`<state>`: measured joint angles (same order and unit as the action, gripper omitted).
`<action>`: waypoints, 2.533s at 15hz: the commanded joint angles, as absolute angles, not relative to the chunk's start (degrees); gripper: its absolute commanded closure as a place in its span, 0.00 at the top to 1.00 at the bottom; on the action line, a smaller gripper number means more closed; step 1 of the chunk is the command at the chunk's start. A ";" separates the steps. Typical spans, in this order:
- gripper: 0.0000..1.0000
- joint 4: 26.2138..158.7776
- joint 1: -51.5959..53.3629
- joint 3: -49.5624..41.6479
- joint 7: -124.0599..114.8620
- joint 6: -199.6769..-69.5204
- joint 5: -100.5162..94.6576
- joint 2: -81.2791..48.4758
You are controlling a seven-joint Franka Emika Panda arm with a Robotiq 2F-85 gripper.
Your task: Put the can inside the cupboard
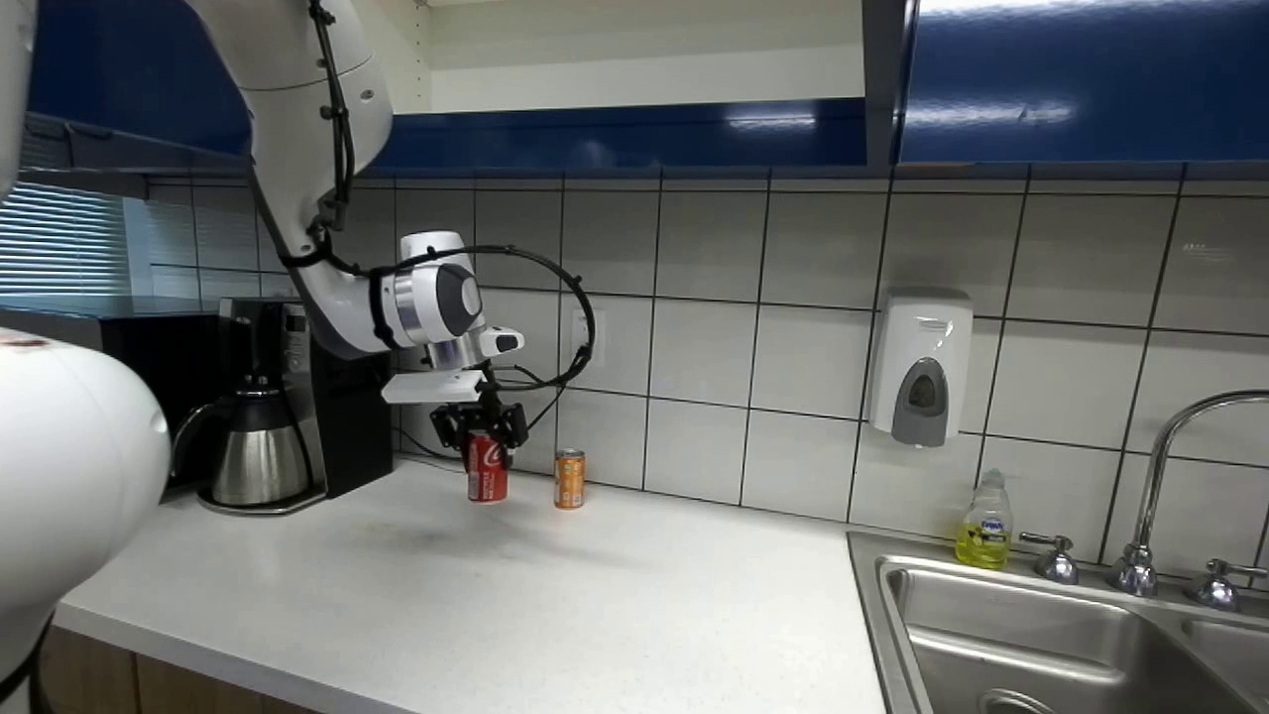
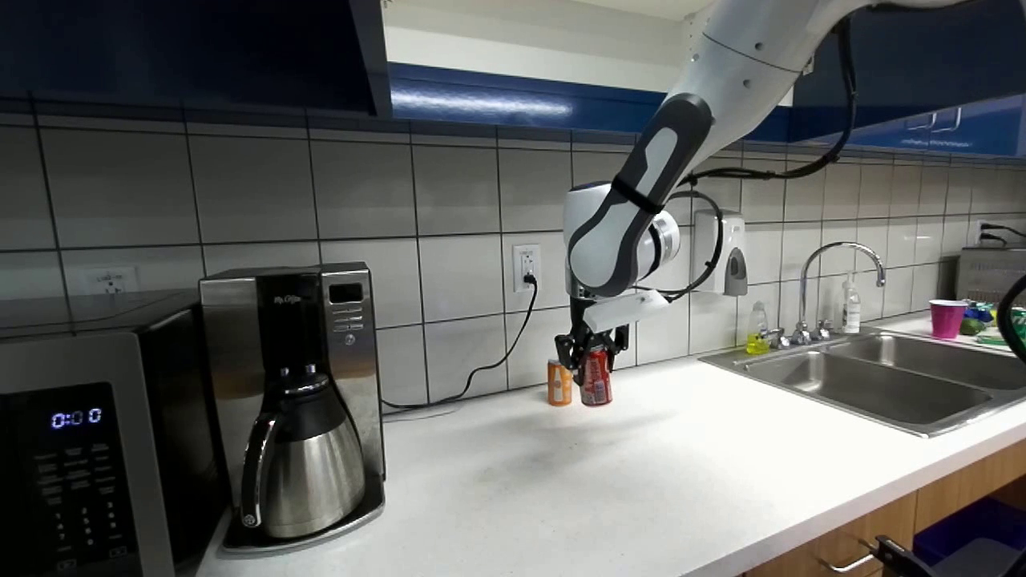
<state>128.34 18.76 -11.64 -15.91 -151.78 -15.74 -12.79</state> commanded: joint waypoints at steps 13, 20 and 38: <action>0.41 135.07 9.95 3.28 -18.82 -135.14 -15.81 11.16; 0.41 132.95 8.00 7.43 -18.63 -127.58 -14.26 20.20; 0.41 112.79 4.36 12.11 -20.51 -110.97 -14.63 26.31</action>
